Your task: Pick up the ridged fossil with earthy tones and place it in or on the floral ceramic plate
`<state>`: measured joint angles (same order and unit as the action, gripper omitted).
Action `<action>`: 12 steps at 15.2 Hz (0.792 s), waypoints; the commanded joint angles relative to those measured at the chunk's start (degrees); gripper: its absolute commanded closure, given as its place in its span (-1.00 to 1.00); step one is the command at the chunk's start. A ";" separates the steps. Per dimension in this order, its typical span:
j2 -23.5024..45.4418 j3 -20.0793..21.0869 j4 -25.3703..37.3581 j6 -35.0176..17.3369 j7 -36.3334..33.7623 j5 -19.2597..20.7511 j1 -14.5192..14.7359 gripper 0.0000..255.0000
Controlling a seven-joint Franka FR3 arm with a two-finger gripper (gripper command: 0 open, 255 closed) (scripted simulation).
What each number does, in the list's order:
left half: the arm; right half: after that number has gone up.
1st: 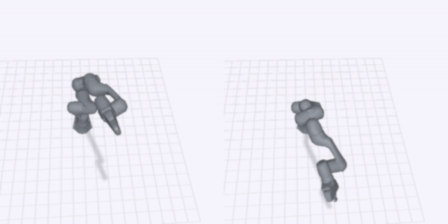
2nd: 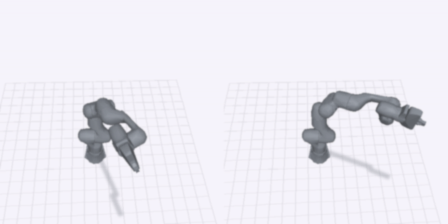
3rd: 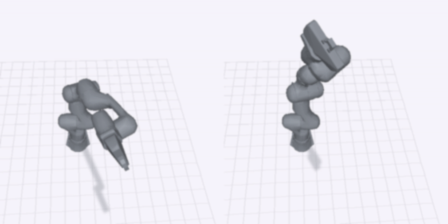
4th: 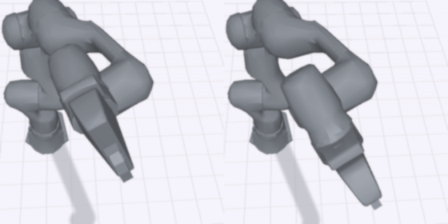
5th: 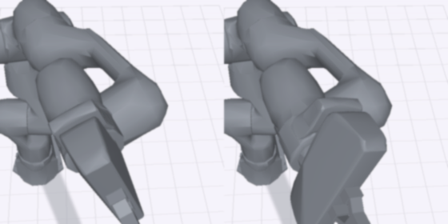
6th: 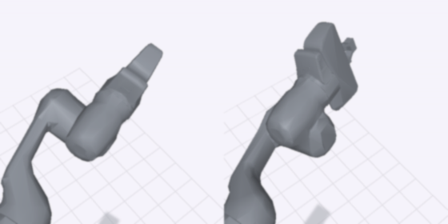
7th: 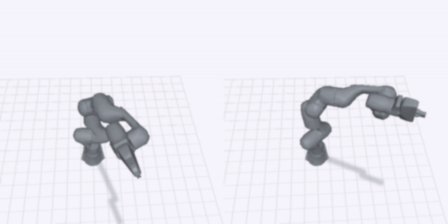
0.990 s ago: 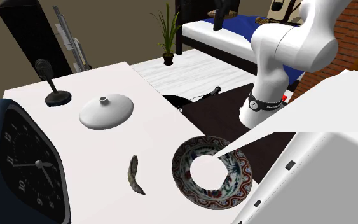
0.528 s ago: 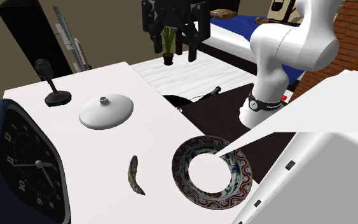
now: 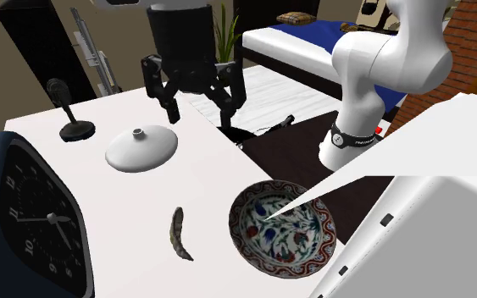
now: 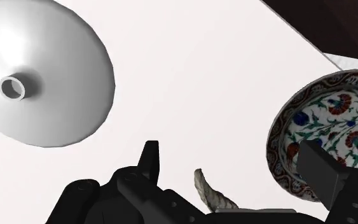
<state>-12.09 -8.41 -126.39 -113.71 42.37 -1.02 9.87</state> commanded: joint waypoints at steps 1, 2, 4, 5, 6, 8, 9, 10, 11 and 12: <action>4.60 -0.13 2.35 -2.02 4.09 -1.12 0.97 -1.00; 6.57 0.00 3.43 -2.79 5.90 -1.67 1.39 -1.00; 10.46 0.38 5.70 -4.15 9.44 -2.76 2.16 -1.00; 12.38 0.66 6.88 -4.75 11.16 -3.28 2.49 -1.00; 14.27 0.98 8.10 -5.30 12.85 -3.78 2.80 -1.00; 17.97 1.75 10.61 -6.25 16.11 -4.67 3.36 -1.00; 19.79 2.20 11.89 -6.66 17.68 -5.06 3.60 -1.00; 21.19 2.57 12.91 -6.95 18.87 -5.34 3.78 -1.00; 21.49 2.63 12.50 -7.67 18.92 -5.41 3.78 -1.00; 21.81 2.68 12.11 -8.37 18.97 -5.49 3.79 -1.00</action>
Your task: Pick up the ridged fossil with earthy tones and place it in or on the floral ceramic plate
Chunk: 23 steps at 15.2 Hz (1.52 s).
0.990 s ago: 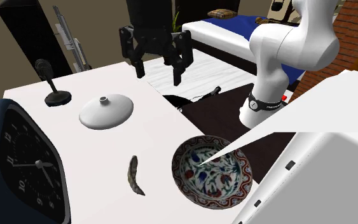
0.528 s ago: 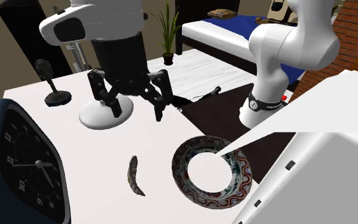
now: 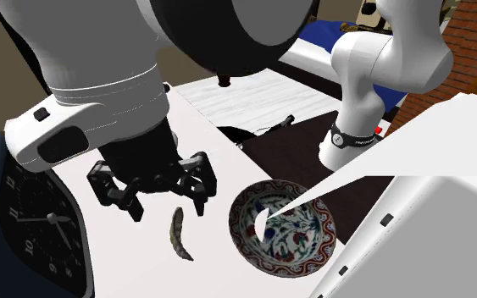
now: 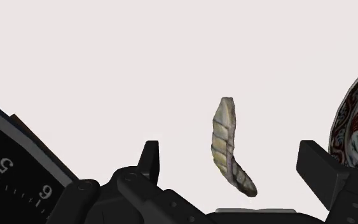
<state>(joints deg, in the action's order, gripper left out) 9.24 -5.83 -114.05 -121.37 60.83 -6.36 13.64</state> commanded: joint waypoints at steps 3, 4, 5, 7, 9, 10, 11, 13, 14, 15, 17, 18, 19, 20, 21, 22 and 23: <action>1.48 0.22 -1.34 -2.82 0.68 -0.41 0.07 -1.00; 1.84 0.26 -1.69 -3.52 0.74 -0.51 0.09 -1.00; 2.20 0.30 -2.02 -4.22 0.80 -0.60 0.11 -1.00; 2.42 0.32 -2.21 -4.62 0.84 -0.66 0.12 -1.00; 2.42 0.32 -2.21 -4.62 0.84 -0.66 0.12 -1.00; 2.42 0.32 -2.21 -4.62 0.84 -0.66 0.12 -1.00; 2.42 0.32 -2.21 -4.62 0.84 -0.66 0.12 -1.00; 2.42 0.32 -2.20 -4.61 0.84 -0.66 0.12 -1.00; 2.42 0.32 -2.20 -4.61 0.84 -0.66 0.12 1.00; 2.42 0.32 -2.20 -4.61 0.84 -0.66 0.12 1.00; 2.42 0.32 -2.20 -4.61 0.84 -0.66 0.12 1.00; 2.42 0.32 -2.20 -4.61 0.84 -0.66 0.12 1.00; 2.42 0.32 -2.20 -4.61 0.84 -0.66 0.12 1.00; 2.42 0.32 -2.20 -4.61 0.84 -0.66 0.12 1.00; 2.42 0.32 -2.20 -4.61 0.84 -0.66 0.12 1.00; 2.42 0.32 -2.20 -4.61 0.84 -0.66 0.12 1.00; 2.42 0.32 -2.21 -4.62 0.84 -0.66 0.12 1.00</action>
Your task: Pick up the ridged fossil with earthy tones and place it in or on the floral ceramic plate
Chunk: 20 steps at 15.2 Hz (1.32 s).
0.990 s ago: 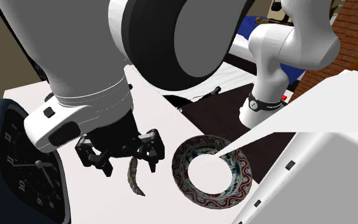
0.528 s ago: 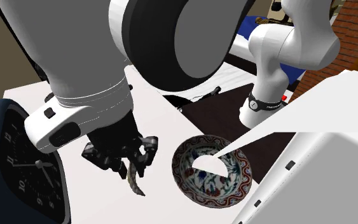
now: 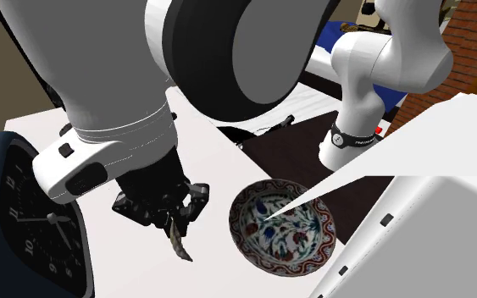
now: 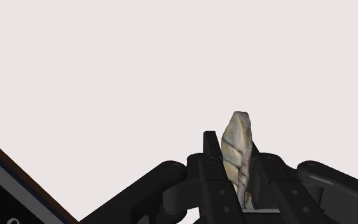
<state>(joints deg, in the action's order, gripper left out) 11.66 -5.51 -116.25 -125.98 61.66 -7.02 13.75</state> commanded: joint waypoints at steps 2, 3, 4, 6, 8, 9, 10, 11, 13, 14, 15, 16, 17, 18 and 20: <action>-0.80 -0.05 0.58 1.36 -0.21 0.20 0.02 1.00; -1.17 -0.07 0.91 2.05 -0.31 0.29 0.03 1.00; -1.54 -0.09 1.24 2.74 -0.41 0.39 0.04 1.00; -2.24 -0.13 1.93 4.13 -0.61 0.56 0.05 1.00; -2.91 -0.16 2.68 5.53 -0.80 0.73 0.06 1.00; -3.23 -0.17 3.07 6.23 -0.89 0.81 0.06 1.00; -3.53 -0.19 3.48 6.94 -0.98 0.88 0.06 1.00; -3.83 -0.20 3.89 7.65 -1.07 0.96 0.07 1.00; -4.38 -0.22 4.77 9.07 -1.24 1.09 0.07 1.00; -4.65 -0.23 5.22 9.78 -1.32 1.16 0.07 1.00; -4.90 -0.24 5.69 10.49 -1.40 1.22 0.07 1.00; -5.14 -0.25 6.18 11.21 -1.48 1.28 0.07 1.00; -5.36 -0.26 6.67 11.93 -1.56 1.34 0.07 1.00; -5.58 -0.27 7.18 12.65 -1.64 1.39 0.07 1.00; -7.77 0.02 5.07 12.65 -2.44 1.63 0.50 1.00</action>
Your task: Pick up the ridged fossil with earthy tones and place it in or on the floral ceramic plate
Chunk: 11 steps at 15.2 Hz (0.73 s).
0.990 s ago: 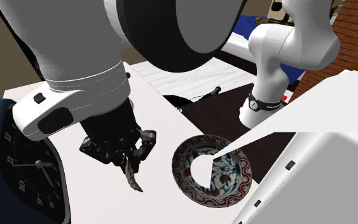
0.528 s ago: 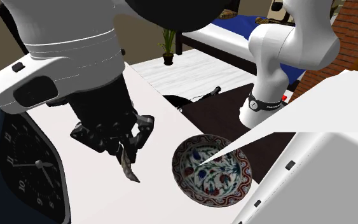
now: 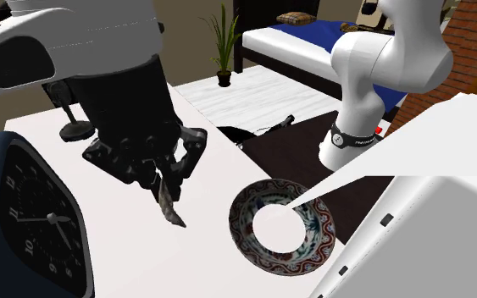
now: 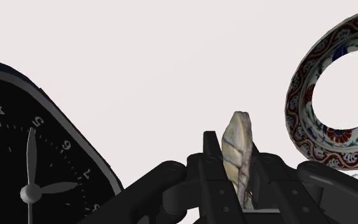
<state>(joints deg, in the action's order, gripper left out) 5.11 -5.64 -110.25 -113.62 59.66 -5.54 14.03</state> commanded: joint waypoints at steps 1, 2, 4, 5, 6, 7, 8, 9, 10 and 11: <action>-3.20 0.47 -3.45 -0.32 -1.20 0.32 0.64 1.00; -5.14 0.82 -5.88 -0.88 -1.97 0.47 1.04 1.00; -8.97 1.61 -10.52 -1.83 -3.56 0.68 1.80 1.00; -10.86 2.05 -12.74 -2.23 -4.38 0.74 2.17 1.00; -12.74 2.52 -14.89 -2.57 -5.21 0.77 2.54 1.00; -14.60 3.01 -16.97 -2.86 -6.05 0.76 2.90 1.00; -16.46 3.52 -19.00 -3.10 -6.90 0.71 3.27 1.00; -18.30 4.07 -20.96 -3.29 -7.76 0.62 3.64 1.00; -20.14 4.64 -22.87 -3.43 -8.62 0.48 4.01 1.00; -21.97 5.24 -24.72 -3.52 -9.50 0.30 4.40 1.00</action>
<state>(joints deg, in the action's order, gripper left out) -14.87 -0.97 -132.53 -116.62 51.05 -5.09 18.04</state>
